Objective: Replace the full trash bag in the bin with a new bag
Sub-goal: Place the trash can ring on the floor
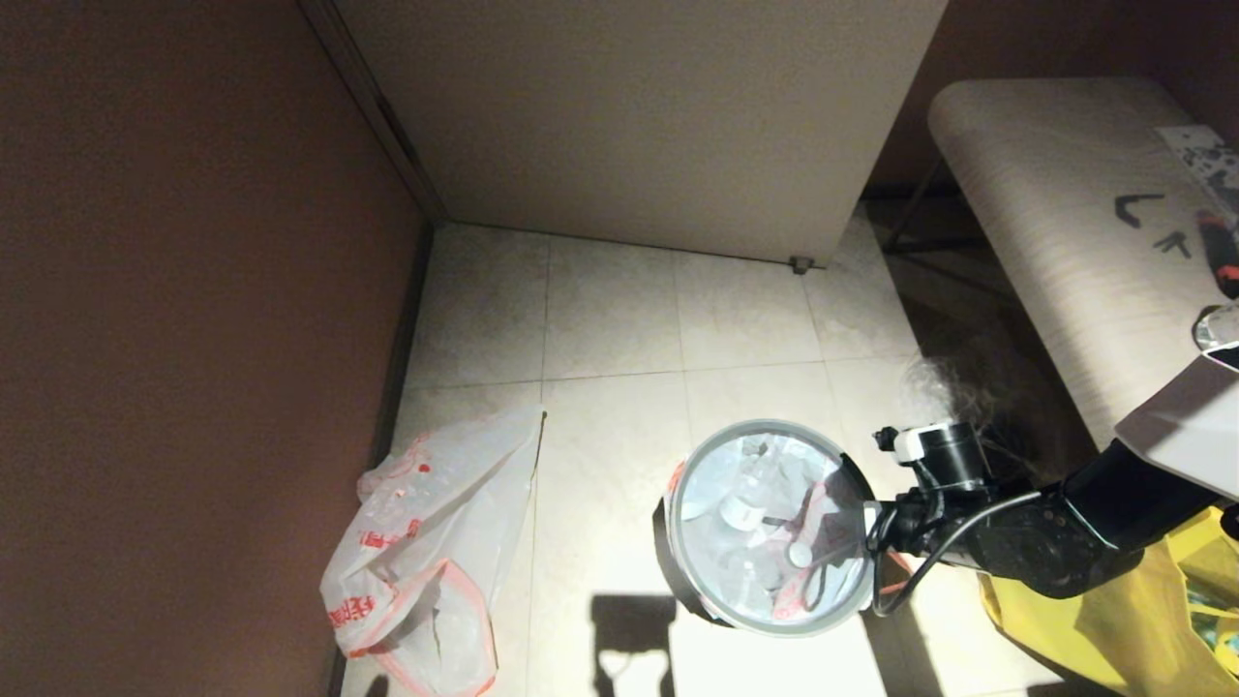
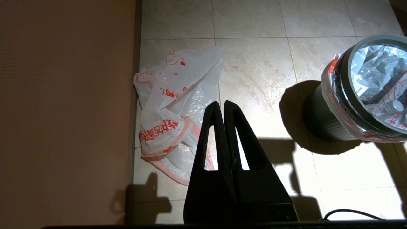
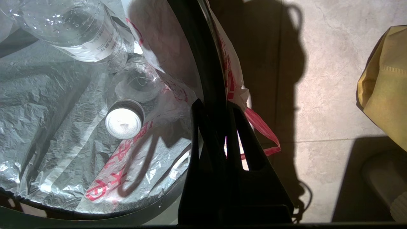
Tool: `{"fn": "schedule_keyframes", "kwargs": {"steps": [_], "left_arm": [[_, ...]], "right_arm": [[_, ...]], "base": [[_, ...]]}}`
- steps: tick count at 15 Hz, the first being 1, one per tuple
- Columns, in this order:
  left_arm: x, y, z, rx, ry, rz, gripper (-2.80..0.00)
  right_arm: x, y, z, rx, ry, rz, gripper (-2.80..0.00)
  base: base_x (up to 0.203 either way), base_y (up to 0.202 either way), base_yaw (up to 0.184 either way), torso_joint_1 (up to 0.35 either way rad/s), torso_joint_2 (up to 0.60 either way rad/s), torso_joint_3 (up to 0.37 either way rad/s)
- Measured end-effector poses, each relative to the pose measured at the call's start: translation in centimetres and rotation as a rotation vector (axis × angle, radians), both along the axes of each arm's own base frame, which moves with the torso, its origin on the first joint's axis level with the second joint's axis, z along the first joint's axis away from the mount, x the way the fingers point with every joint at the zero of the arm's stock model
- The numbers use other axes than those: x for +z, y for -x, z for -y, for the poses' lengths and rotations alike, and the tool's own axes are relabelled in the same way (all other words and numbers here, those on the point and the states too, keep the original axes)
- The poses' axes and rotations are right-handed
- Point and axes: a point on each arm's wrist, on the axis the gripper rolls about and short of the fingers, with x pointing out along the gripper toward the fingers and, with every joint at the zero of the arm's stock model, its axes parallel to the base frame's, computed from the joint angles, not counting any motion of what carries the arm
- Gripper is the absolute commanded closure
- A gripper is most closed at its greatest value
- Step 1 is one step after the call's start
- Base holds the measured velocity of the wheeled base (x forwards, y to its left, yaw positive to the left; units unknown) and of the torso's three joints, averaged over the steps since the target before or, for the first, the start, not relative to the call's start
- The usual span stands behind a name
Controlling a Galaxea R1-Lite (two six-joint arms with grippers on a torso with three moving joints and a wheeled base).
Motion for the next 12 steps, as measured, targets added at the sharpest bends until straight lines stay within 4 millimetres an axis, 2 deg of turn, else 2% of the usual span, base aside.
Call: {"fn": "schedule_keyframes", "kwargs": {"steps": [7,8,12], "left_arm": [[0.0,0.0,0.0,0.0,0.0,0.0,0.0],[0.0,0.0,0.0,0.0,0.0,0.0,0.0],[0.0,0.0,0.0,0.001,0.0,0.0,0.0]], "right_arm": [[-0.7,0.7,-2.6,0.076,0.01,-0.013,0.0],[-0.7,0.7,-2.6,0.075,0.014,-0.013,-2.8],[-1.0,0.8,-2.7,0.06,0.033,-0.015,-2.8]], "base": [[0.0,0.0,0.0,0.0,0.0,0.0],[0.0,0.0,0.0,0.0,0.0,0.0],[0.0,0.0,0.0,0.0,0.0,0.0]]}}
